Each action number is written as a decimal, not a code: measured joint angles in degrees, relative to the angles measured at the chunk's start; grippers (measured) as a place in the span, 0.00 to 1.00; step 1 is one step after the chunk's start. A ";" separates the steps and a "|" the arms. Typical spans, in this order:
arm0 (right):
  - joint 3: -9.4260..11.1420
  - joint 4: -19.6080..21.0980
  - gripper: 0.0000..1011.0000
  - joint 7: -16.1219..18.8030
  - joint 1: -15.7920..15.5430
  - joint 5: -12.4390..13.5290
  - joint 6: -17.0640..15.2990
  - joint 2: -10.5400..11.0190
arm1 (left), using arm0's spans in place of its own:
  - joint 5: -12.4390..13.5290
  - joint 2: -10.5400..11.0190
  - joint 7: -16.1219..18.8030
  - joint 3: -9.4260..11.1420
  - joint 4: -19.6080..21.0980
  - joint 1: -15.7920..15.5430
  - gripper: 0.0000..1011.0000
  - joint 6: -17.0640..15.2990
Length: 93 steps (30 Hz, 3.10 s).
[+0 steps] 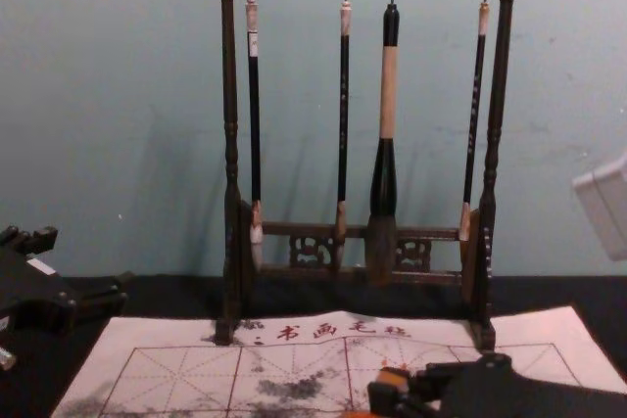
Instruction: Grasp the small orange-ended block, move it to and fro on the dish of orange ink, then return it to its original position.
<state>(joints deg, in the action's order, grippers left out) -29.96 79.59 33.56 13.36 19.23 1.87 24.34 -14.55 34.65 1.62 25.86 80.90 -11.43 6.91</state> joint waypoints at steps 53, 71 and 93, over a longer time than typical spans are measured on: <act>0.67 -4.87 0.08 -1.95 3.42 -0.92 -0.28 -2.38 | 0.00 0.00 0.00 0.00 0.00 0.00 0.99 0.00; 1.27 0.30 0.08 -0.67 -0.51 1.45 -0.94 0.04 | 0.00 0.00 0.00 0.00 0.00 0.00 0.99 0.00; -1.31 0.48 0.08 -0.43 0.43 0.39 0.74 -0.78 | 0.00 0.00 0.00 0.00 0.00 0.00 0.99 0.00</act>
<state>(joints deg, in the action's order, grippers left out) -31.28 80.07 33.13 13.80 19.62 2.60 23.56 -14.55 34.65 1.62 25.86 80.90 -11.43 6.91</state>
